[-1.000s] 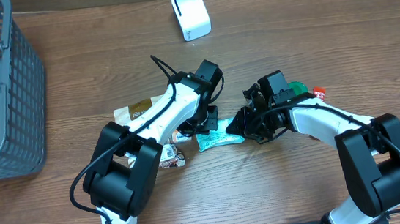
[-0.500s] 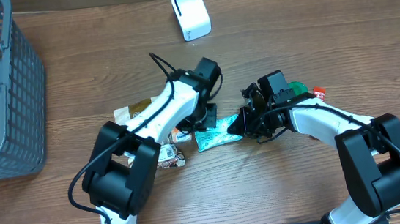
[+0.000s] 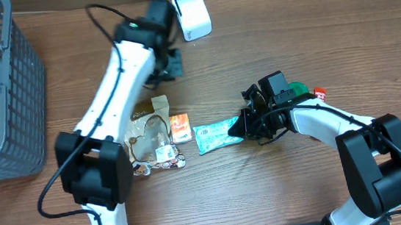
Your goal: Scan the item barcode
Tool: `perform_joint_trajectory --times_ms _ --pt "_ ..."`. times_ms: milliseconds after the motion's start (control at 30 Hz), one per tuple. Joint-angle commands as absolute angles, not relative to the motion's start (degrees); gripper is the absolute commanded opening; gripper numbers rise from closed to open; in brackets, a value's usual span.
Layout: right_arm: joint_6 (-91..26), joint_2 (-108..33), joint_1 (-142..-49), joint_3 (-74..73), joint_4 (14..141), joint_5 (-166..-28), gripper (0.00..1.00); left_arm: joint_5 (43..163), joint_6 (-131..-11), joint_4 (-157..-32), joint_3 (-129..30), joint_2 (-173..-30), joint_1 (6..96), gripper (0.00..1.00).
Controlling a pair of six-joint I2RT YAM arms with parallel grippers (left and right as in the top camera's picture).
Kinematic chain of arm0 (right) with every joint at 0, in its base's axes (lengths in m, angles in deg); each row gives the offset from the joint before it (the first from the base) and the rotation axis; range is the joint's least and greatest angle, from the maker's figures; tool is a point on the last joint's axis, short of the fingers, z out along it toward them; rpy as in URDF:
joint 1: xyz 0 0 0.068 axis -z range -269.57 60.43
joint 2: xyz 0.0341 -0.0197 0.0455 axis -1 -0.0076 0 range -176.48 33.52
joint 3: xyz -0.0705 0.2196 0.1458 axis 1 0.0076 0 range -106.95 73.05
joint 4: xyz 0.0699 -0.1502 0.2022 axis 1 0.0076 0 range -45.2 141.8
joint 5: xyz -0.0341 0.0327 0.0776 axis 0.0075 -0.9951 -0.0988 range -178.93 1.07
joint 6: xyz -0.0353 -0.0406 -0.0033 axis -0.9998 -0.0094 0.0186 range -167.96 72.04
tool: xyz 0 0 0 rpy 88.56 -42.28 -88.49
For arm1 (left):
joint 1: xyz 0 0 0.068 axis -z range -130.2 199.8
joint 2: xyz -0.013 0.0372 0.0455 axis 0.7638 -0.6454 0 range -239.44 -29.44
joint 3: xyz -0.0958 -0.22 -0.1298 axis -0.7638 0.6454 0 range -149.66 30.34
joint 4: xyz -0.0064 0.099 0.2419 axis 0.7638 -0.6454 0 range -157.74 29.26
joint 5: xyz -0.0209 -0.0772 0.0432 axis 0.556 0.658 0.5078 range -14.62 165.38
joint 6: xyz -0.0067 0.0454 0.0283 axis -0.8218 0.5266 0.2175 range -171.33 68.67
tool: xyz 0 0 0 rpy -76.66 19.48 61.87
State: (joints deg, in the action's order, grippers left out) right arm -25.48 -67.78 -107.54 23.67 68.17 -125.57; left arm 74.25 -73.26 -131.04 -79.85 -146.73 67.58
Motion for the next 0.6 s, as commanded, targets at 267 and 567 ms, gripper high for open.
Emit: perform_joint_trajectory --times_ms 267,567 --pt "-25.92 -67.54 -107.43 23.93 68.02 -124.59 0.04 73.44 -71.01 -135.35 -80.79 -146.76 57.38 1.00" --pt "-25.90 -67.54 -107.43 23.93 68.02 -124.55 0.04 73.46 -71.01 -135.26 -80.79 -146.76 56.18 1.00"
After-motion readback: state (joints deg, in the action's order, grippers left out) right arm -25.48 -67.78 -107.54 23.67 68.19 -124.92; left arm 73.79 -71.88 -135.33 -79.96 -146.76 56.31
